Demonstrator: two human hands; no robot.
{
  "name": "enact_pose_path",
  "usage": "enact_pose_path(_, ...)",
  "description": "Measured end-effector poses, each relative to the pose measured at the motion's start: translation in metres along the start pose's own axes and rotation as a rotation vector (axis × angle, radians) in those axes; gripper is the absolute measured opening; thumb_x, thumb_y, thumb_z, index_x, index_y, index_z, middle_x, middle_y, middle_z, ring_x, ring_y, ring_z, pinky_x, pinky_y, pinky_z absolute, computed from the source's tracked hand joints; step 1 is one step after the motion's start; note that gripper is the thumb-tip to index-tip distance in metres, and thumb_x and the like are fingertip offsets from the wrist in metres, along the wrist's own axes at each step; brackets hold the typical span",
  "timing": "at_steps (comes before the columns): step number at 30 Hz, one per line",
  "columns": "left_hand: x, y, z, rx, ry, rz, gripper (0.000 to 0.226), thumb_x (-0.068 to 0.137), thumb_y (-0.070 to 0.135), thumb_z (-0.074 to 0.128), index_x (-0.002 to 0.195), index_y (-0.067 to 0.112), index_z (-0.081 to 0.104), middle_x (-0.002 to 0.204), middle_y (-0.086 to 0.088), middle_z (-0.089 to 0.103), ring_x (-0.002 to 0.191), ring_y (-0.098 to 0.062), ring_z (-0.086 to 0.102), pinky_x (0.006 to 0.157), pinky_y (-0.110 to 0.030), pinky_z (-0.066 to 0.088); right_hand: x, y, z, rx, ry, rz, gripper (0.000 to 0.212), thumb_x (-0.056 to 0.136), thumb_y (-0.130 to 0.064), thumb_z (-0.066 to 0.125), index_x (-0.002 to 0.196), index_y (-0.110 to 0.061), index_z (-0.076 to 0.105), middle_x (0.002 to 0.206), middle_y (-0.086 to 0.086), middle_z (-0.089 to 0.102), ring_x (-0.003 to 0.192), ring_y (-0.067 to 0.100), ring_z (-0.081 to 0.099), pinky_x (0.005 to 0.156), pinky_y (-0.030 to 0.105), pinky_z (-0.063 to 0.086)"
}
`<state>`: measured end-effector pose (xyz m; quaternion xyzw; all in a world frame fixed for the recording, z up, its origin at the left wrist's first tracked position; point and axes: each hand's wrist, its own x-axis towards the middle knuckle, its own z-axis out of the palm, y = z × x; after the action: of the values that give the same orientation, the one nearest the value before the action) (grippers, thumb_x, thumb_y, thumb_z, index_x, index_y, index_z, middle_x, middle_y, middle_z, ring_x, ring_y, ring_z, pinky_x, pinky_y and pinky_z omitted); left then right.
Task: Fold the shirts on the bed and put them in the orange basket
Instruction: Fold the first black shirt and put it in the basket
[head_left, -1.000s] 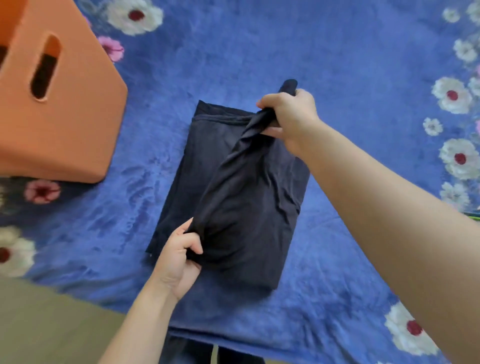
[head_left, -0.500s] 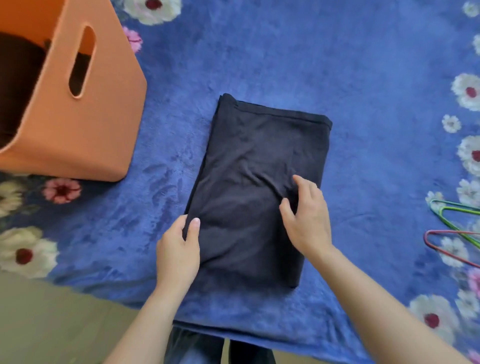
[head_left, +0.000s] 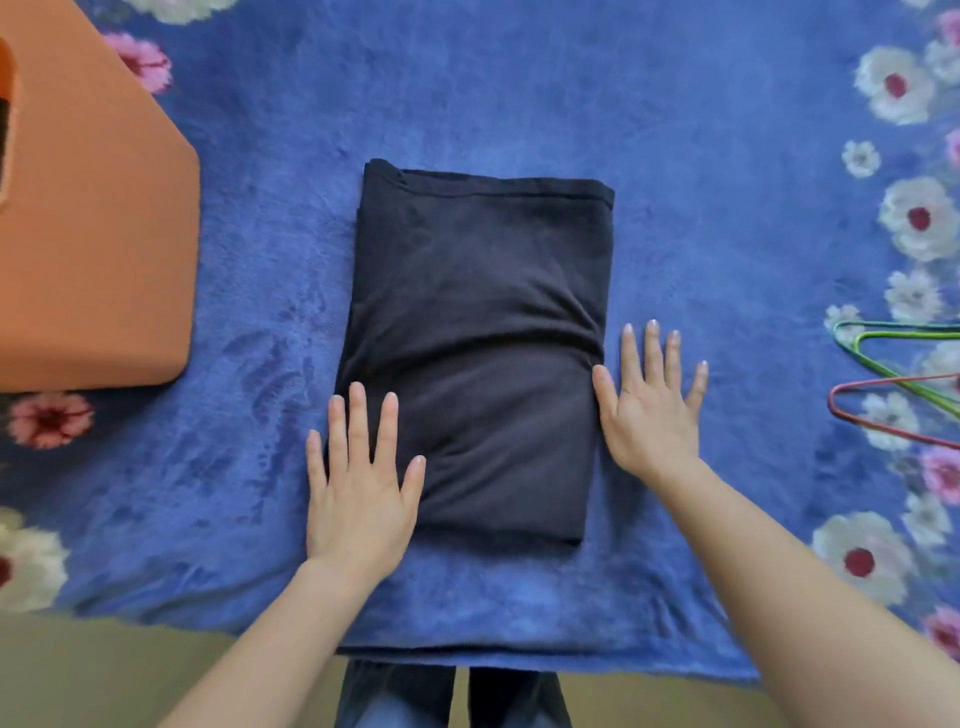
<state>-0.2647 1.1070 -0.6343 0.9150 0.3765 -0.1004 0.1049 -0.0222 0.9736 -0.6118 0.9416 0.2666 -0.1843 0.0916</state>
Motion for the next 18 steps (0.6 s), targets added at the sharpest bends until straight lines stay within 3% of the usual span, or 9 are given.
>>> enact_pose_path(3,0.007,0.012,-0.013,-0.025,0.057,0.036,0.070,0.088,0.042,0.031,0.147,0.006,0.025,0.156,-0.017,0.016,0.144,-0.029,0.012,0.115,-0.044,0.000,-0.018,-0.021,0.001,0.170,0.181,-0.076,0.063,0.097,-0.045,0.016,0.153,-0.017,0.008,0.161,0.003,0.004,0.148,0.021,-0.001,0.115,0.044,-0.007)
enact_pose_path(8,0.072,0.021,-0.023,0.004,0.084,0.249,0.060,0.094,0.040,0.028,0.149,0.016,0.028,0.157,-0.012,0.020,0.144,-0.026,0.016,0.113,-0.046,0.006,-0.038,-0.057,0.025,0.095,0.170,-0.494,0.061,0.095,-0.041,0.033,0.149,-0.016,0.025,0.157,0.002,0.021,0.144,0.020,0.015,0.116,0.040,0.008)
enact_pose_path(12,0.119,-0.008,-0.031,0.013,0.036,0.157,0.055,0.100,0.042,0.027,0.151,0.029,0.014,0.160,-0.002,0.004,0.147,-0.023,0.002,0.114,-0.048,-0.005,-0.037,-0.031,0.036,0.132,0.129,-0.288,0.060,0.096,-0.045,0.026,0.151,-0.021,0.022,0.157,-0.004,0.018,0.144,0.015,0.012,0.114,0.039,0.002)
enact_pose_path(14,0.112,-0.017,-0.033,-0.110,0.015,0.046,0.056,0.100,0.040,0.030,0.151,0.033,0.009,0.161,-0.002,0.000,0.146,-0.027,0.000,0.115,-0.049,0.000,-0.045,-0.015,0.036,0.202,0.137,-0.227,0.056,0.097,-0.041,0.023,0.150,-0.022,0.025,0.157,-0.004,0.020,0.142,0.015,0.016,0.112,0.040,0.011)
enact_pose_path(16,0.089,-0.020,-0.039,-0.301,0.040,-0.090,0.057,0.099,0.034,0.041,0.151,0.027,0.019,0.155,-0.015,0.017,0.138,-0.035,0.019,0.111,-0.050,0.016,-0.055,-0.002,0.030,0.380,0.196,-0.173,0.050,0.095,-0.036,0.032,0.140,-0.017,0.043,0.142,0.003,0.044,0.126,0.017,0.036,0.101,0.038,0.029)
enact_pose_path(18,0.060,-0.021,-0.044,-0.506,0.043,-0.217,0.059,0.097,0.028,0.050,0.149,0.016,0.026,0.138,-0.018,0.035,0.123,-0.037,0.035,0.104,-0.045,0.026,-0.067,0.001,0.019,0.681,0.118,-0.010,0.031,0.094,-0.034,0.046,0.117,-0.016,0.057,0.110,-0.001,0.056,0.100,0.015,0.049,0.089,0.033,0.039)
